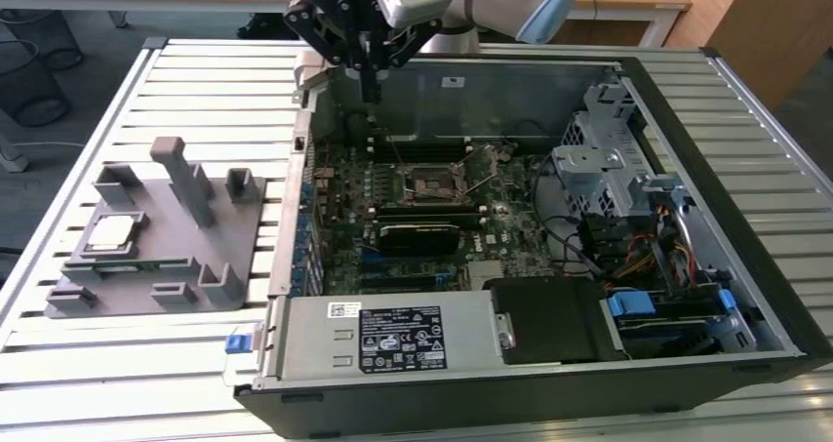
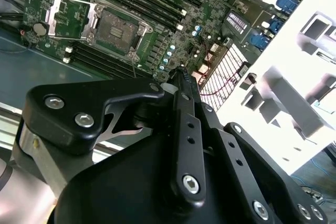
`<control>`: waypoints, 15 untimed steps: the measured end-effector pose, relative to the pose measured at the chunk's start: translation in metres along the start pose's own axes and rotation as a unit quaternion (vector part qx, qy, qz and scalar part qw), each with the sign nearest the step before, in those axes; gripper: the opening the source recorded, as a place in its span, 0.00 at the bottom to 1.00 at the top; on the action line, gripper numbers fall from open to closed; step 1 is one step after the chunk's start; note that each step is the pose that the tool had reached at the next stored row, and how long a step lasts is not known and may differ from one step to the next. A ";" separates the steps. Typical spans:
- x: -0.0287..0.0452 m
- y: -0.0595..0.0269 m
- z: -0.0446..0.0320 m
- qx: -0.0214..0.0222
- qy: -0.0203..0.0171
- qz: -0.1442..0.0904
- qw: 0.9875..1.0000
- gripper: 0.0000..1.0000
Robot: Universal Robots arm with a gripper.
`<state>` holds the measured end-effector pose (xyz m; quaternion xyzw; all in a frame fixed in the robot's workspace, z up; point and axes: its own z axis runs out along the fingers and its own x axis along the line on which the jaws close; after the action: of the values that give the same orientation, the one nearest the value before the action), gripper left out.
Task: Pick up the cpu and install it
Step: 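Reach for the cpu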
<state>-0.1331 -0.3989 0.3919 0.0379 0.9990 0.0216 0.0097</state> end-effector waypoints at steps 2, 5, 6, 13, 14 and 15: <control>0.0004 0.0000 0.0001 0.000 0.000 0.000 1.000 0.11; 0.0011 -0.0001 0.0003 0.000 0.001 0.000 1.000 0.11; 0.0013 -0.0001 0.0003 0.000 0.001 0.000 1.000 0.11; 0.0031 -0.0002 0.0006 0.000 0.002 0.000 1.000 0.11; 0.0034 -0.0003 0.0007 0.000 0.002 0.000 1.000 0.11; 0.0038 -0.0003 0.0008 0.000 0.002 0.000 1.000 0.11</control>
<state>-0.1368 -0.3989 0.3910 0.0380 0.9990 0.0216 0.0074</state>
